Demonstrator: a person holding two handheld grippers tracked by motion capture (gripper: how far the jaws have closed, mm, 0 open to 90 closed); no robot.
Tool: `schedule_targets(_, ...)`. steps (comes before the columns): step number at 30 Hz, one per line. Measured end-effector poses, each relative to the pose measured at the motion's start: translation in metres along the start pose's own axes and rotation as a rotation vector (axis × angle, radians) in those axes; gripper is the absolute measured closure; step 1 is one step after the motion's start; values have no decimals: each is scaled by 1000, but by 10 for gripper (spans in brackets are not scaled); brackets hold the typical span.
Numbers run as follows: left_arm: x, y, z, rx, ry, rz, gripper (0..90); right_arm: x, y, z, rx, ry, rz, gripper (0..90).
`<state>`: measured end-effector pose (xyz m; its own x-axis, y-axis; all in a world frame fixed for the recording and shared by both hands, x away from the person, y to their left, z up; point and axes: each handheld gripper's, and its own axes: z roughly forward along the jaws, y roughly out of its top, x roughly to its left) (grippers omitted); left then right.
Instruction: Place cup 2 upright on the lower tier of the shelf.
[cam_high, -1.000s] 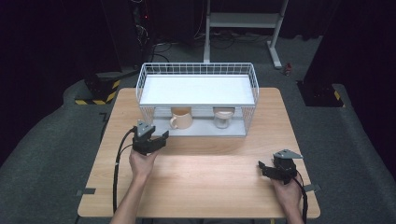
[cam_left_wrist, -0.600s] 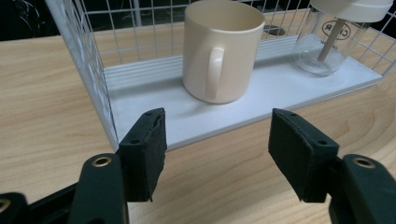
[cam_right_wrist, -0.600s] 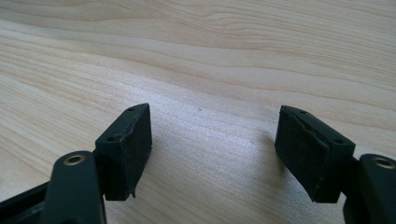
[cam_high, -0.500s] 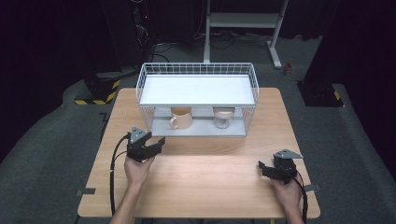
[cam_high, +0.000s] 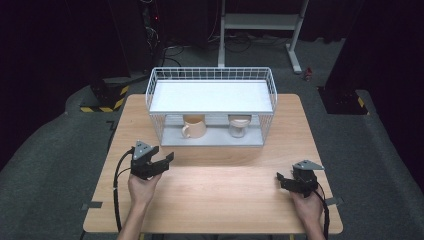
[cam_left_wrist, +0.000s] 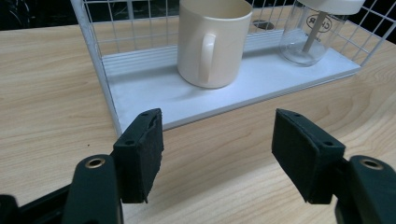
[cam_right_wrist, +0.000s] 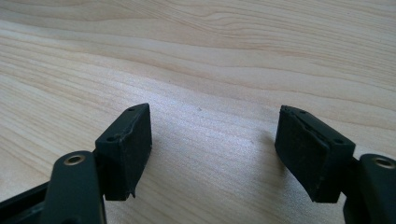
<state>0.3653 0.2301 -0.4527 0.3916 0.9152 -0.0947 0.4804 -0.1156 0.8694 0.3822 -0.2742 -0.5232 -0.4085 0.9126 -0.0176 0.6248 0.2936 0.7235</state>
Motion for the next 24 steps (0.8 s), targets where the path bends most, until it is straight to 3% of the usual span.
schedule_targets(24,-2,-22,-20,19,-20,-10,322,0,0,0,0,2,1,274)
